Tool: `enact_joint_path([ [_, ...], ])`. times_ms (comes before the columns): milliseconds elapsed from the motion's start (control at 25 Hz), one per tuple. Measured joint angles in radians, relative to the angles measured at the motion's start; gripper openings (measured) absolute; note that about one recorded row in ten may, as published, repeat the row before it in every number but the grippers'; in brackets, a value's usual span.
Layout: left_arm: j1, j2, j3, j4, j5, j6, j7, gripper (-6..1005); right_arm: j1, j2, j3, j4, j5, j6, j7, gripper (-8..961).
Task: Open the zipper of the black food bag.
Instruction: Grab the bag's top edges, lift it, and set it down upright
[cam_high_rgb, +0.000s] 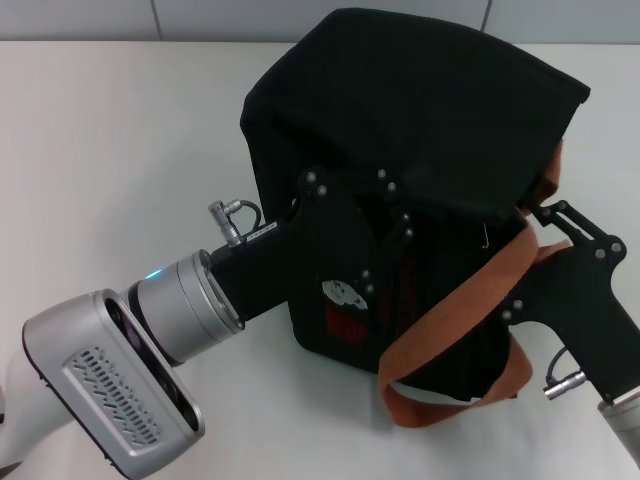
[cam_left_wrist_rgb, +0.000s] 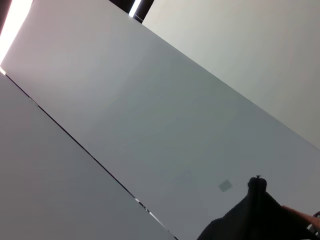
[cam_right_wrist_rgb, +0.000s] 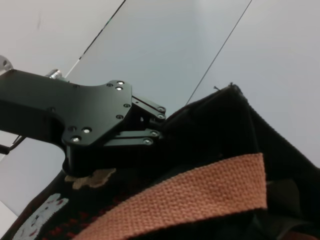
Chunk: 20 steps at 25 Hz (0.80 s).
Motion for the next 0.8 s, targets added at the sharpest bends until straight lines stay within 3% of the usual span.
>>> enact_joint_path([
  [480, 0.001, 0.0, 0.0, -0.001, 0.001, 0.002, 0.0, 84, 0.007, 0.0, 0.007, 0.001, 0.006, 0.017, 0.002, 216],
  [800, 0.002, 0.0, 0.0, -0.001, 0.001, 0.001, 0.0, 84, 0.005, 0.0, 0.03, 0.002, 0.007, 0.018, 0.001, 252],
])
